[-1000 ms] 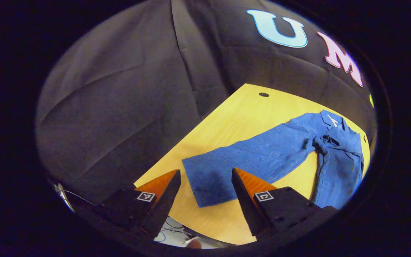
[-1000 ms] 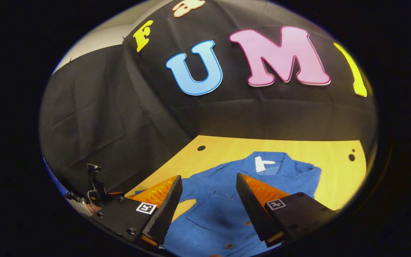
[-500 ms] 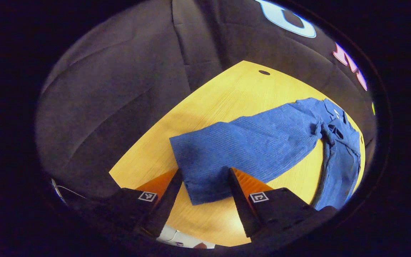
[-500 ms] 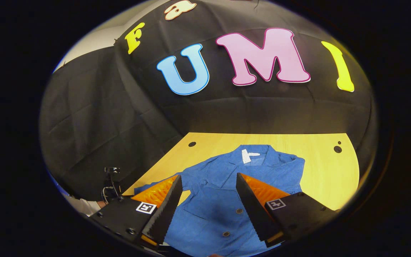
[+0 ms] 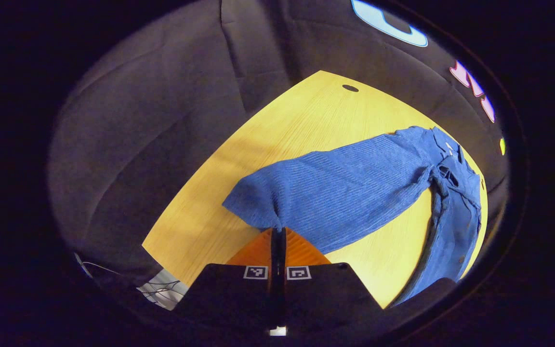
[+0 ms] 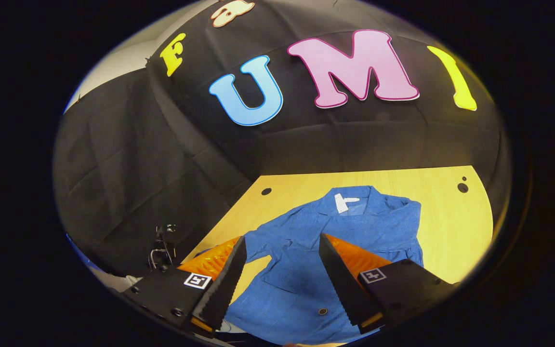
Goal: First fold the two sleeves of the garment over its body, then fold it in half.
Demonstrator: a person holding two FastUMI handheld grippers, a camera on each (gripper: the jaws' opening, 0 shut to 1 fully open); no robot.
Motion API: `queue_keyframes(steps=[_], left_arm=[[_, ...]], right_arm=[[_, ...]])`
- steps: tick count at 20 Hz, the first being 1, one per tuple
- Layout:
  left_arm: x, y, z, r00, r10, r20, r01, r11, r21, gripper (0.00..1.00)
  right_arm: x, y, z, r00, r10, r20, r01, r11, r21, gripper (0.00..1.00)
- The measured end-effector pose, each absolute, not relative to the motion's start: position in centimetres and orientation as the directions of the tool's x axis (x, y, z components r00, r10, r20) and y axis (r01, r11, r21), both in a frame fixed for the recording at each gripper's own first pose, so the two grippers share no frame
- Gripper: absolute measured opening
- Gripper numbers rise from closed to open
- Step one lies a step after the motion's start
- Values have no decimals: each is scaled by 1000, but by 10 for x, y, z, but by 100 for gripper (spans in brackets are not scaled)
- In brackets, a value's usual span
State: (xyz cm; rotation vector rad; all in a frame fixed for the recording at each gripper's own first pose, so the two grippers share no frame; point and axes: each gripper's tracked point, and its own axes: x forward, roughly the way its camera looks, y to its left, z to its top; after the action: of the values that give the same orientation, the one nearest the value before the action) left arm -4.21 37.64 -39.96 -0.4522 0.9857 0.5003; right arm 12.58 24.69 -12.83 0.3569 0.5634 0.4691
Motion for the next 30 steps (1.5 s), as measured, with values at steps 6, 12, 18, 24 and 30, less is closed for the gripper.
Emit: queue_keyframes(steps=[6, 12, 18, 24, 30], left_arm=[[-10, 379, -321, 655, 173, -735, -575, 746, -337, 0], [56, 337, -211, 793, 136, -594, -413, 836, -361, 0], [158, 224, -145, 865, -11, -501, -180, 926, -331, 0], [255, 73, -143, 822, -225, -522, 50, 943, -328, 0], [306, -59, -240, 630, -376, -680, 216, 926, -311, 0]], right_arm=[[115, 237, -132, 750, 508, -424, -318, 839, 443, 96], [102, 219, -130, 761, 508, -402, -314, 832, 457, 96], [84, 165, -128, 801, 460, -382, -254, 840, 479, 96], [65, 101, -148, 836, 368, -407, -140, 860, 491, 96], [51, 59, -190, 818, 317, -481, -29, 857, 515, 96]])
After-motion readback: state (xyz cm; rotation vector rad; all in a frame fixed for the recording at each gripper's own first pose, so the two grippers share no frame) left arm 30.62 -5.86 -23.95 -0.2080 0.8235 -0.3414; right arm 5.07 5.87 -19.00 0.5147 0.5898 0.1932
